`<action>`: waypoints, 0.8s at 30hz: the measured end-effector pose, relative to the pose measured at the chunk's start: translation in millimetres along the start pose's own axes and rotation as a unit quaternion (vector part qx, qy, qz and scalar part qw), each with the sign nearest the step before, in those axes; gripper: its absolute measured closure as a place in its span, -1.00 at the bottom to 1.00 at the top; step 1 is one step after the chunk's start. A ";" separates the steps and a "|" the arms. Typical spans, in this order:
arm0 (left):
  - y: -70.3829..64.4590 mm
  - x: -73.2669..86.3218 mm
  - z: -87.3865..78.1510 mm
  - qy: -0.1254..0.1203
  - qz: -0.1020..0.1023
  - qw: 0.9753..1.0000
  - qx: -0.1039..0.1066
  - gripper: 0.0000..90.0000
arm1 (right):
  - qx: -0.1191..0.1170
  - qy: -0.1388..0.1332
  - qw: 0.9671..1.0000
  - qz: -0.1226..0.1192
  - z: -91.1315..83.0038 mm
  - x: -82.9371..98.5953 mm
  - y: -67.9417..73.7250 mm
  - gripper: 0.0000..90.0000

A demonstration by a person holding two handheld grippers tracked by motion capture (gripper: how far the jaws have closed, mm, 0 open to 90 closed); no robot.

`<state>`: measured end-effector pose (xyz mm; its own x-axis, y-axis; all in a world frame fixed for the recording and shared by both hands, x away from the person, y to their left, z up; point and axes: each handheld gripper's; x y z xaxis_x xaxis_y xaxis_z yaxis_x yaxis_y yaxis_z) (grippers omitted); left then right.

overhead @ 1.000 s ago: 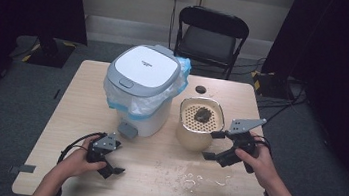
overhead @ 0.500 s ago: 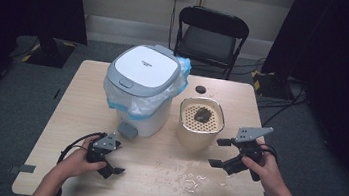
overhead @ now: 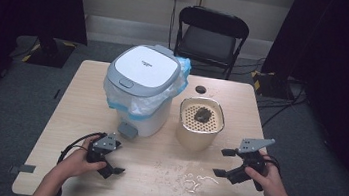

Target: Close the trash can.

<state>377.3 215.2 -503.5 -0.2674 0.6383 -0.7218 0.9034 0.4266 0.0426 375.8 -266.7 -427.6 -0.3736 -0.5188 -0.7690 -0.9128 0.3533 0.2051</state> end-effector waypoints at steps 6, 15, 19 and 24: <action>0.0 0.0 0.1 0.000 0.000 1.000 0.000 -1.00 | 0.007 0.001 1.000 0.006 -0.1 11.7 -2.7 -0.67; 0.0 0.0 0.1 0.000 0.000 1.000 0.000 -1.00 | 0.016 0.007 1.000 0.015 -1.3 29.8 -5.3 -0.67; 0.0 0.0 0.1 0.000 0.000 1.000 0.000 -1.00 | 0.026 0.015 0.999 0.014 -2.9 37.0 -5.9 -0.67; 0.0 0.0 0.0 0.000 0.000 1.000 0.000 -1.00 | 0.032 0.019 0.999 0.016 -3.6 45.5 -6.2 -0.67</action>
<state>377.3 215.2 -503.5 -0.2674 0.6379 -0.7222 0.9034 0.4266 0.0424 363.9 -295.3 -461.7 -0.4096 -0.5354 -0.7386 -0.8882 0.4187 0.1890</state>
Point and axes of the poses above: each handheld gripper's, and its own axes: z roughly forward along the jaws, x roughly out of its underside, y roughly to its left, and after that the axes turned 5 degrees about -x, right-handed
